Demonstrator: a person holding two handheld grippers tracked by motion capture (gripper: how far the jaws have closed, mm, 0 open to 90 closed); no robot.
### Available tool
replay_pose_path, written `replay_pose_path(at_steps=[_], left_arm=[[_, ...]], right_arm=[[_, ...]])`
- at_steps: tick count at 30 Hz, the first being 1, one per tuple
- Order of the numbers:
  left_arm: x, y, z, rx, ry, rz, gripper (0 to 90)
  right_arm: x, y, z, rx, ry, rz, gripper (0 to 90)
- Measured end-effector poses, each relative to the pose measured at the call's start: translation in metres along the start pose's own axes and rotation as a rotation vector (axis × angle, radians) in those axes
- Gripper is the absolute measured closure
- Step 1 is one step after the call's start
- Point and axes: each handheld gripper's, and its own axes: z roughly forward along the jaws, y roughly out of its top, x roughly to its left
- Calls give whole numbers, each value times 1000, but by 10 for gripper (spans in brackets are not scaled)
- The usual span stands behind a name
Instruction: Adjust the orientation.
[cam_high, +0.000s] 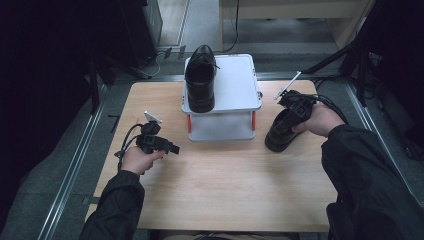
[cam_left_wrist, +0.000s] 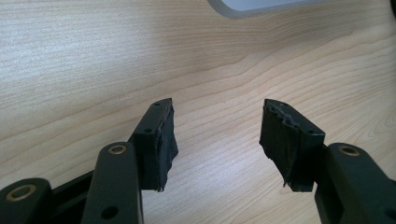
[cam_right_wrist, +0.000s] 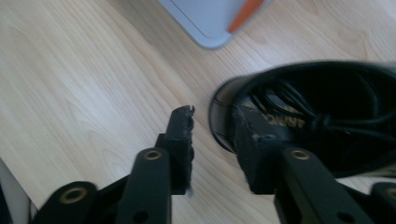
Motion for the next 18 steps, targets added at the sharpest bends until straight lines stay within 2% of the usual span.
replay_pose_path(at_steps=[7,11,18], left_arm=[[3,-1,1,4,6,-7,446],[7,-2,0,-4,4,-14,443],[11,-3,-2,-11,4,-25,443]], right_arm=[[-14,2,10,38,-1,38,710],[-14,6,16,68,1,48,728],[-12,13,26,100,0,33,755]])
